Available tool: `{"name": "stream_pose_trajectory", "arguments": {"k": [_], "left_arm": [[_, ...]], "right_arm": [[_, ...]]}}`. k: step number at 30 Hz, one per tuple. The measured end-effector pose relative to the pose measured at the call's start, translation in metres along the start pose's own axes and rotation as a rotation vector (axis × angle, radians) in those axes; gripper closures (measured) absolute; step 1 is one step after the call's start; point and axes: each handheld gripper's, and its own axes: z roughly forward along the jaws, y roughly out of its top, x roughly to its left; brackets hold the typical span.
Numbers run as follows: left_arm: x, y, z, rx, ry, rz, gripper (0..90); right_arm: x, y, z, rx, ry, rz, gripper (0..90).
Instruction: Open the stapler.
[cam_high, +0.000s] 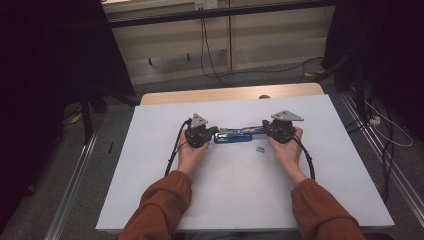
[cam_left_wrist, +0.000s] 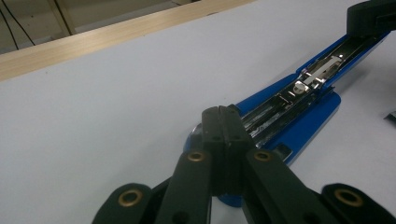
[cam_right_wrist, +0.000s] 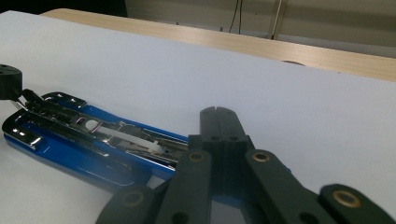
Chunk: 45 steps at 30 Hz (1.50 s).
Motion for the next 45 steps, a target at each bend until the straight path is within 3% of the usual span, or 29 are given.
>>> {"name": "stream_pose_trajectory", "arguments": {"k": [7, 17, 33, 41, 45], "left_arm": [[0.0024, -0.0009, -0.0001, -0.006, -0.015, -0.018, 90.0], [-0.0026, 0.0017, -0.0001, 0.001, 0.018, 0.012, 90.0], [-0.0033, 0.0054, -0.0039, -0.029, 0.010, 0.029, 89.9], [-0.0053, 0.0061, -0.0038, -0.049, 0.015, 0.054, 78.8], [-0.0038, 0.0068, -0.0048, -0.056, 0.014, 0.014, 69.7]], "right_arm": [[0.0013, -0.0010, 0.0012, -0.004, 0.005, 0.007, 90.0], [-0.0009, -0.0006, 0.0012, -0.013, 0.025, 0.015, 90.0], [-0.0029, -0.0006, 0.0009, -0.025, 0.066, 0.027, 90.0], [-0.0058, 0.0013, -0.0012, -0.041, 0.085, 0.025, 83.3], [-0.0058, 0.0026, -0.0028, -0.055, 0.091, 0.019, 76.8]]}}
